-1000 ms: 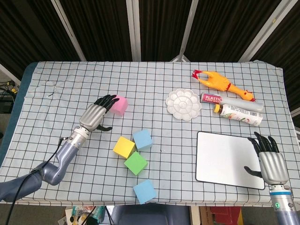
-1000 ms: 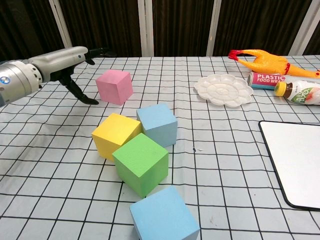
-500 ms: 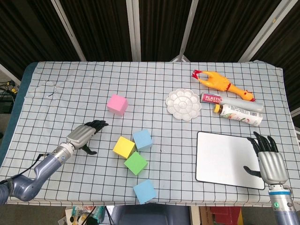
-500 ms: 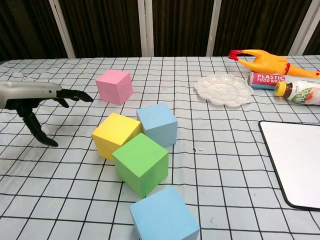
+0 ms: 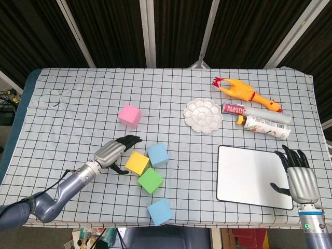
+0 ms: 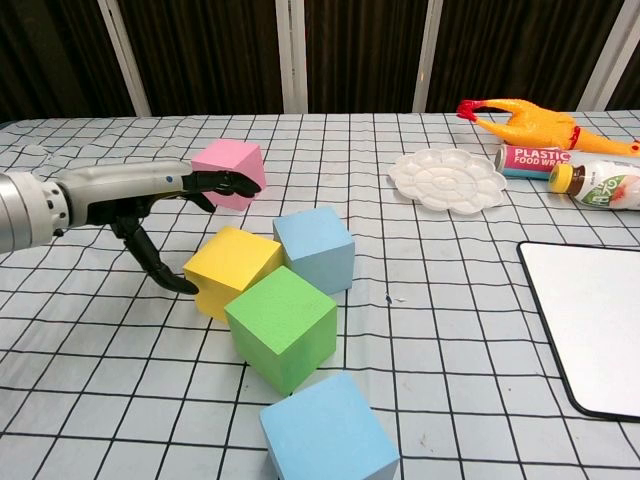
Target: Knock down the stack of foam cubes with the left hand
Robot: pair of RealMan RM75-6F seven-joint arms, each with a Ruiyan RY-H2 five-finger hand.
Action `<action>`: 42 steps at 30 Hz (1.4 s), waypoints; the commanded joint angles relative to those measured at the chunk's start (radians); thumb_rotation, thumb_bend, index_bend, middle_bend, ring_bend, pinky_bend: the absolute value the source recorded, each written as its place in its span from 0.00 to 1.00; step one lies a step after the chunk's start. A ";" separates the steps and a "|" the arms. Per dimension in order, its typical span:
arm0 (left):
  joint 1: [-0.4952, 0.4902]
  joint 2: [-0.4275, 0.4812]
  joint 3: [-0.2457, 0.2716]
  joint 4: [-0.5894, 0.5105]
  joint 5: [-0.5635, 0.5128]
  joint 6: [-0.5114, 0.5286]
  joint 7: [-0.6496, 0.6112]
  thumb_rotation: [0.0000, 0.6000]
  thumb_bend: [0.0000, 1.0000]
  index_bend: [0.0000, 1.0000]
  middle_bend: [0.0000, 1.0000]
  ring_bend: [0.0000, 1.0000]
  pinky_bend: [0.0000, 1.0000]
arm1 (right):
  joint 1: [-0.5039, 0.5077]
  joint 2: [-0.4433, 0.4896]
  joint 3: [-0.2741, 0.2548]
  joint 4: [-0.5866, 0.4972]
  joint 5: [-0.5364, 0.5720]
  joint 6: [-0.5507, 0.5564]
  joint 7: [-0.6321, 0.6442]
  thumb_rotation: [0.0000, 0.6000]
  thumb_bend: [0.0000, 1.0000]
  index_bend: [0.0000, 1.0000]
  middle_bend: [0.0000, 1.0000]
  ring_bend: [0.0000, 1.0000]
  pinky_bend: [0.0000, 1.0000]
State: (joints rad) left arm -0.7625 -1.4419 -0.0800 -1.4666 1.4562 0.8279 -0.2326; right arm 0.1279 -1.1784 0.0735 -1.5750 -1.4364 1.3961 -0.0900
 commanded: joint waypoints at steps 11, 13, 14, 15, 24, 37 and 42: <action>-0.018 -0.016 0.012 0.004 -0.002 -0.010 0.039 1.00 0.14 0.12 0.31 0.27 0.34 | 0.003 0.009 0.003 -0.011 0.019 -0.017 0.003 1.00 0.03 0.18 0.07 0.12 0.06; -0.015 -0.020 0.009 0.010 -0.004 0.002 0.042 1.00 0.18 0.13 0.36 0.33 0.37 | 0.004 0.009 0.004 -0.010 0.022 -0.020 0.006 1.00 0.03 0.18 0.07 0.12 0.06; -0.015 -0.022 0.008 0.014 -0.006 0.005 0.045 1.00 0.21 0.14 0.38 0.36 0.40 | 0.005 0.010 0.004 -0.010 0.023 -0.022 0.009 1.00 0.03 0.18 0.07 0.12 0.06; -0.014 -0.026 0.007 0.019 -0.008 0.008 0.049 1.00 0.23 0.14 0.40 0.37 0.41 | 0.006 0.011 0.004 -0.010 0.023 -0.024 0.012 1.00 0.03 0.18 0.07 0.13 0.06; 0.014 -0.059 -0.012 0.053 -0.015 0.101 0.104 1.00 0.41 0.20 0.51 0.49 0.53 | 0.011 0.012 0.006 -0.010 0.027 -0.032 0.018 1.00 0.03 0.18 0.07 0.13 0.06; 0.130 0.117 0.032 0.017 -0.021 0.238 0.235 1.00 0.33 0.19 0.44 0.42 0.47 | 0.011 0.009 0.006 -0.014 0.025 -0.029 0.014 1.00 0.03 0.18 0.07 0.13 0.06; 0.124 0.125 0.048 0.059 -0.029 0.167 0.130 1.00 0.16 0.06 0.13 0.10 0.21 | 0.013 0.004 0.003 -0.014 0.024 -0.030 0.003 1.00 0.03 0.18 0.07 0.13 0.06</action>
State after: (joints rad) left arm -0.6331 -1.3236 -0.0428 -1.4267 1.4305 1.0349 -0.0528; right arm 0.1403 -1.1732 0.0770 -1.5889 -1.4130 1.3667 -0.0848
